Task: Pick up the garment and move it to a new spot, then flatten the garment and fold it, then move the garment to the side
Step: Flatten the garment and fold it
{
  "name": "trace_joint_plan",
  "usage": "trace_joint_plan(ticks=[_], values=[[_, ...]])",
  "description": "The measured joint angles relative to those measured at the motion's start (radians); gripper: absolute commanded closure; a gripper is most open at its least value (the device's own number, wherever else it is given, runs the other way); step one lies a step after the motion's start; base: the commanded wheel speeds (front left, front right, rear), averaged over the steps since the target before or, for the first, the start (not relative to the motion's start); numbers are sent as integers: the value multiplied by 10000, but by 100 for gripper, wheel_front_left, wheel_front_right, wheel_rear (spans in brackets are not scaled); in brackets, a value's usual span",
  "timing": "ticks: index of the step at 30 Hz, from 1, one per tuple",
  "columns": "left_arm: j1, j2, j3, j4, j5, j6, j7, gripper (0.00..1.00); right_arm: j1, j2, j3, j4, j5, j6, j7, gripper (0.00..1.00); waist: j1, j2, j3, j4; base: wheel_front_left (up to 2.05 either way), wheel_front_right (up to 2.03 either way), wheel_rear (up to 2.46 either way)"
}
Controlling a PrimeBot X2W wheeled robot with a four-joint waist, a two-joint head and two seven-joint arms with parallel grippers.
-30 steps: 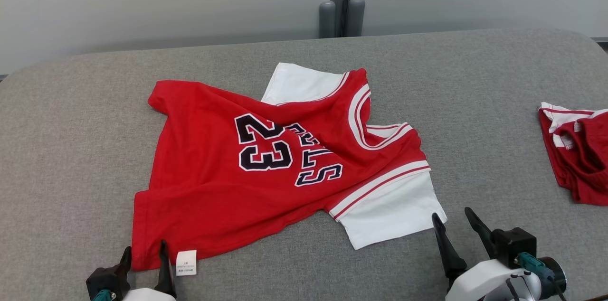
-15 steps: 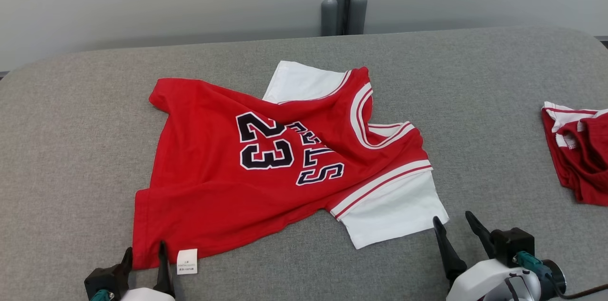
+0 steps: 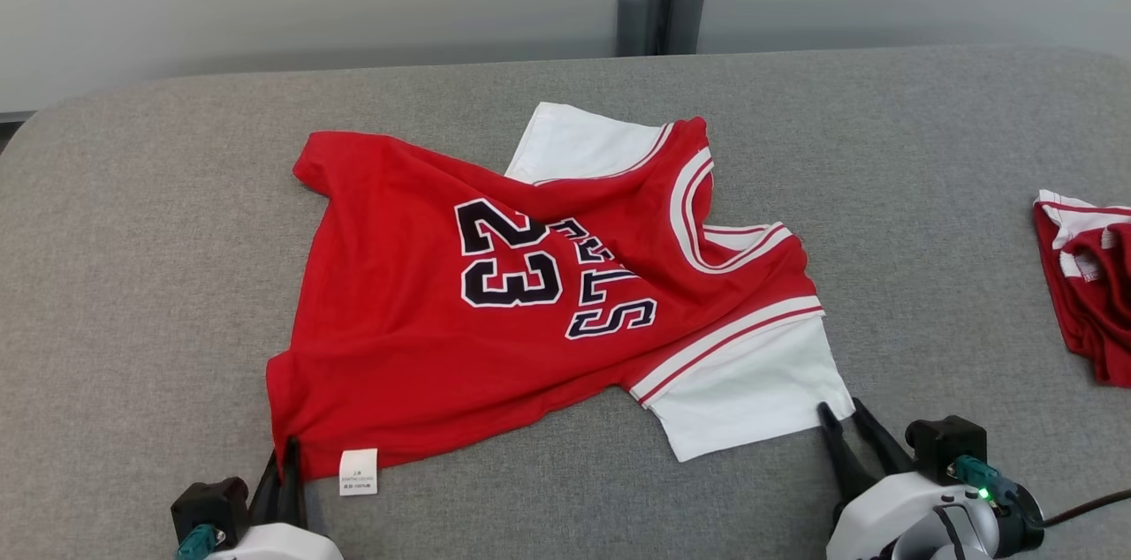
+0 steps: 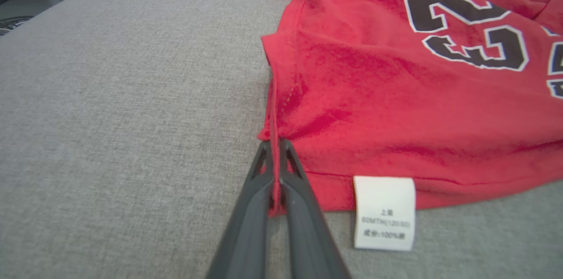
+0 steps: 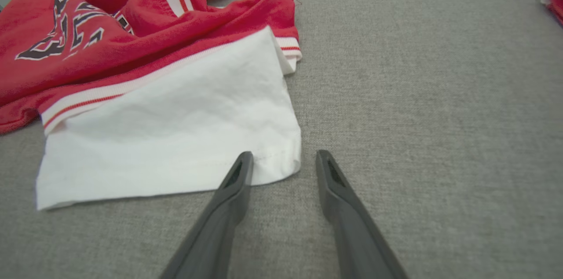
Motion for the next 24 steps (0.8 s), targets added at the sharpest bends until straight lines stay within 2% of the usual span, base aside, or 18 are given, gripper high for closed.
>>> trace_joint_plan(ticks=[1,5,9,14,16,18,24], values=[[-11,-2,-10,-21,13,-36,2,100,-70,-4,-4,102,48,0,-27,100,0,0,12,14,0,0,0],[-77,-2,8,-313,109,-69,2,100,-222,13,-54,140,238,2,-25,100,0,0,19,36,0,0,0],[-74,4,180,-905,288,-82,0,100,-241,8,-274,-439,485,2,-23,100,0,0,-92,-2,0,0,0],[-186,0,357,-2006,826,-280,0,100,-215,6,-449,-2301,1035,2,-23,100,1,0,-431,-95,0,0,0],[-591,58,479,-2527,1131,-431,0,100,-361,8,-629,-3338,1185,0,-23,100,0,0,-684,-178,0,0,0],[-880,121,525,-2811,1294,-531,2,100,-581,-4,-706,-3845,1193,0,-23,100,0,0,-885,-227,0,0,0],[-2346,867,570,-3306,1778,-851,0,100,-1865,-182,-865,-4874,968,0,-23,100,0,1,-1362,-347,0,0,0]])
